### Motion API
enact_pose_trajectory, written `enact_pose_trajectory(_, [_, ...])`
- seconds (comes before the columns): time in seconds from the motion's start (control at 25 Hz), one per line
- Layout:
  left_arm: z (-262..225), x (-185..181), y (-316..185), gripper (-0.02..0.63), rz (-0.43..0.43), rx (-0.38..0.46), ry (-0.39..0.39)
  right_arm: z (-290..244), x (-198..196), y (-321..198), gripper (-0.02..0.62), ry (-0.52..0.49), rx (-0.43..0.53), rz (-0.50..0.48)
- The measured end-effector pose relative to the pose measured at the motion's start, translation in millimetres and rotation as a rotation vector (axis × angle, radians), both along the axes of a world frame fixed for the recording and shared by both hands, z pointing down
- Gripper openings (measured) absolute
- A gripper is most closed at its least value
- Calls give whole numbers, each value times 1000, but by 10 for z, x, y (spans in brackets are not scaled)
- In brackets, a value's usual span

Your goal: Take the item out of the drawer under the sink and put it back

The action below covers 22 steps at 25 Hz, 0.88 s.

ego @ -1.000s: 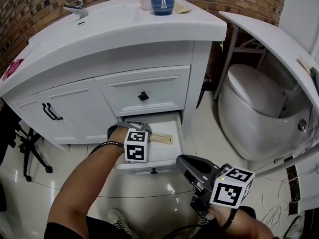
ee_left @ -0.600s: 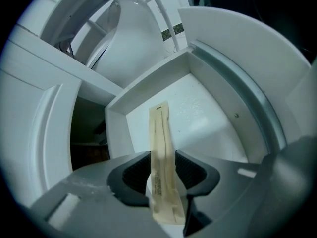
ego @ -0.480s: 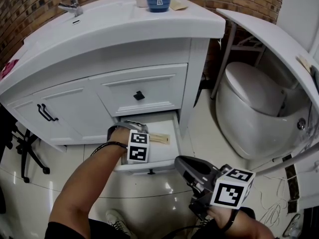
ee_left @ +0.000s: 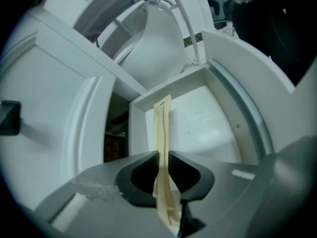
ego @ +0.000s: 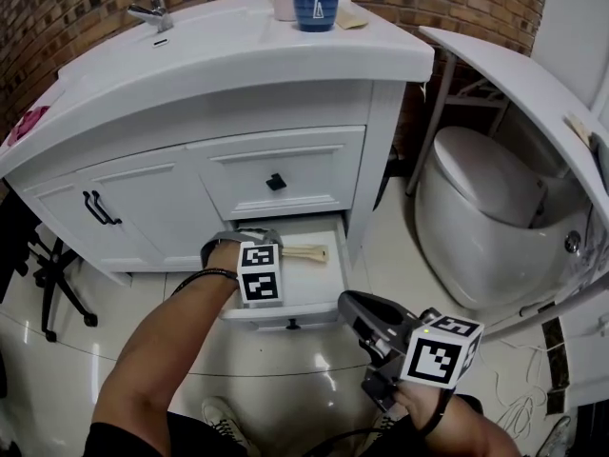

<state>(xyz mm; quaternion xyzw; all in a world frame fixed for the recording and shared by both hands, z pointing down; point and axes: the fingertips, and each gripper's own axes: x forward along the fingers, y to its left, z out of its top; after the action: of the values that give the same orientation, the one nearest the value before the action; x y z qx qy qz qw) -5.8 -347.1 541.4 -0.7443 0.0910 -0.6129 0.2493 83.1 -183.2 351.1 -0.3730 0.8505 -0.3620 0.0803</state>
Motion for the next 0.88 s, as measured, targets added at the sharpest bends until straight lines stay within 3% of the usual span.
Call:
enact_pose_trajectory(0.12, [-337, -66, 58, 64, -90, 7, 125, 65, 22, -18, 5, 14, -8, 11])
enact_pose_trajectory(0.28, [-884, -120, 319, 64, -194, -11, 363, 12, 17, -1, 5, 13, 6, 18])
enact_pose_trajectory(0.64, [-1915, -285, 1304, 63, -240, -62, 831, -109, -176, 121, 5, 40, 57, -19])
enact_pose_trajectory(0.72, [-2094, -388, 1487, 63, -290, -103, 954, -94, -209, 156, 5, 56, 60, -32])
enact_pose_trajectory(0.88, [-2277, -531, 1759, 63, -431, -277, 1173, -88, -181, 192, 5, 70, 64, -18])
